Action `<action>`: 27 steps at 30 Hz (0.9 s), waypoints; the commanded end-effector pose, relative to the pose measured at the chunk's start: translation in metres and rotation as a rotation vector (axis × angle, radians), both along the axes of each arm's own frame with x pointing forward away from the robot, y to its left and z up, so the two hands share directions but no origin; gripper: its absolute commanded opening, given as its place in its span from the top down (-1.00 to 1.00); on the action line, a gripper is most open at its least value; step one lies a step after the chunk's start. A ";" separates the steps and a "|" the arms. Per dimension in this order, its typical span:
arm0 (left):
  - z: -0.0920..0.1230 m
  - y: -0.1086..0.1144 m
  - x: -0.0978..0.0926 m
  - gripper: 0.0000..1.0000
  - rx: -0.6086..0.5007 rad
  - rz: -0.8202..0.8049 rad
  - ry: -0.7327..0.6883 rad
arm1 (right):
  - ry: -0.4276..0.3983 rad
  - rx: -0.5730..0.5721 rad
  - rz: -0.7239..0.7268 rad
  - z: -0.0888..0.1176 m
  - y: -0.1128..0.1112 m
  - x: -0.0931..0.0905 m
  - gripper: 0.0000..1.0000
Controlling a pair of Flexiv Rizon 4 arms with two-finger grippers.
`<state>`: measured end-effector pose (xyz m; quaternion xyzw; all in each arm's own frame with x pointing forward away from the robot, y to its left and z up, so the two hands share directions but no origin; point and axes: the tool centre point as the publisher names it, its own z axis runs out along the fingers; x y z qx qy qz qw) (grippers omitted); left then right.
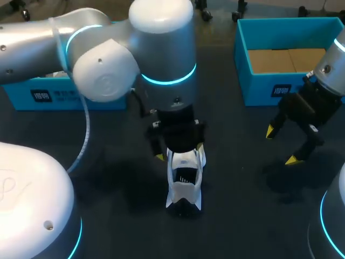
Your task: Take the shoe out of the shoebox, open the shoe tongue, remove and reinsert the insole, then place the shoe into the shoebox
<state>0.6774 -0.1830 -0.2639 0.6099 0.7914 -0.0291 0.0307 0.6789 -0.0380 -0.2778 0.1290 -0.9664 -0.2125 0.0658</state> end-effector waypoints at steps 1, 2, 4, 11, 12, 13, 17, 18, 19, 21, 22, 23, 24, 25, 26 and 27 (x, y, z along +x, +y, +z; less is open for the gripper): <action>0.003 0.007 -0.005 -1.00 -0.007 0.000 -0.023 | 0.000 -0.003 0.000 -0.001 0.001 0.000 -1.00; 0.003 0.007 -0.005 -1.00 -0.007 0.000 -0.023 | 0.000 -0.003 0.000 -0.001 0.001 0.000 -1.00; 0.004 0.008 -0.010 -1.00 -0.005 0.102 0.056 | 0.000 -0.003 0.000 -0.001 0.001 0.000 -1.00; 0.010 0.005 -0.022 -1.00 0.154 0.784 0.142 | 0.000 -0.003 0.000 -0.001 0.001 0.000 -1.00; 0.010 0.005 -0.022 -1.00 0.154 0.784 0.142 | 0.000 -0.003 0.000 -0.001 0.001 0.000 -1.00; 0.010 0.005 -0.022 -1.00 0.154 0.784 0.142 | 0.000 -0.003 0.000 -0.001 0.001 0.000 -1.00; 0.010 0.005 -0.022 -1.00 0.154 0.784 0.142 | 0.000 -0.003 0.000 -0.001 0.001 0.000 -1.00; 0.010 0.005 -0.022 -1.00 0.154 0.784 0.142 | 0.000 -0.003 0.000 -0.001 0.001 0.000 -1.00; 0.007 0.002 -0.023 -1.00 0.162 0.845 0.174 | 0.000 -0.003 0.000 -0.001 0.001 0.000 -1.00; 0.001 0.001 -0.024 -1.00 0.167 0.905 0.241 | 0.000 -0.003 0.000 -0.001 0.001 0.000 -1.00; -0.002 0.001 -0.025 -1.00 0.170 0.938 0.255 | 0.000 -0.003 0.000 -0.001 0.001 0.000 -1.00; -0.005 0.001 -0.027 -1.00 0.172 0.961 0.260 | 0.000 -0.003 0.000 -0.001 0.001 0.000 -1.00; -0.008 0.001 -0.031 -1.00 0.175 0.986 0.265 | 0.000 -0.003 0.000 -0.001 0.001 0.000 -1.00; -0.009 0.001 -0.033 -1.00 0.174 0.997 0.265 | 0.000 -0.003 0.000 -0.001 0.001 0.000 -1.00; -0.010 0.002 -0.037 -1.00 0.172 1.003 0.266 | 0.000 -0.003 0.000 -0.001 0.001 0.000 -1.00; -0.010 0.004 -0.041 -1.00 0.168 1.009 0.268 | 0.000 -0.003 0.000 -0.001 0.001 0.000 -1.00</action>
